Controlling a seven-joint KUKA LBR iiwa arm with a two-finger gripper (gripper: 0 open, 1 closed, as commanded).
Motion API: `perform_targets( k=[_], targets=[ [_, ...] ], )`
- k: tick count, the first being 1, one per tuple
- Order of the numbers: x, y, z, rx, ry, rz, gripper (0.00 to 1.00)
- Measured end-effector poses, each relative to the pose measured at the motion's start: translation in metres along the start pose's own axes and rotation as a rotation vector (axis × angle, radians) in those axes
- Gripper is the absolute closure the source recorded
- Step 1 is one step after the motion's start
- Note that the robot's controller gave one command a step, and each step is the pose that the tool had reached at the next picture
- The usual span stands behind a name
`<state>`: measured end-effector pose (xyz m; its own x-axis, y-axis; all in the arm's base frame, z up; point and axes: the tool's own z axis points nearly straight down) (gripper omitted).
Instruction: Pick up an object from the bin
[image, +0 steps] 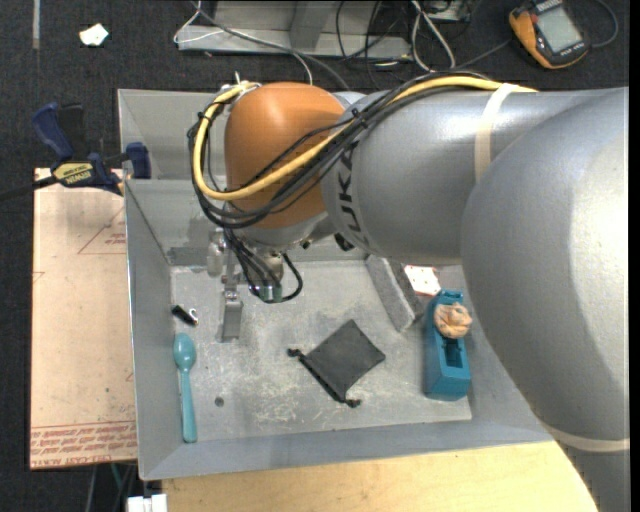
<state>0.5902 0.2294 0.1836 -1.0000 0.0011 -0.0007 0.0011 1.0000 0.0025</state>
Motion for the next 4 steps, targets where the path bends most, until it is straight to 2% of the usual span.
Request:
perform_targets(
  k=[1, 2, 3, 4],
  targets=[
    [-0.006, -0.029, 0.075, -0.003, -0.004, 0.038, 0.00],
    [0.012, -0.060, 0.112, -0.005, -0.010, -0.053, 0.00],
    [0.014, -0.124, 0.113, -0.005, -0.002, 0.089, 0.00],
    [0.020, -0.152, 0.113, -0.004, -0.005, 0.082, 0.00]
  ],
)
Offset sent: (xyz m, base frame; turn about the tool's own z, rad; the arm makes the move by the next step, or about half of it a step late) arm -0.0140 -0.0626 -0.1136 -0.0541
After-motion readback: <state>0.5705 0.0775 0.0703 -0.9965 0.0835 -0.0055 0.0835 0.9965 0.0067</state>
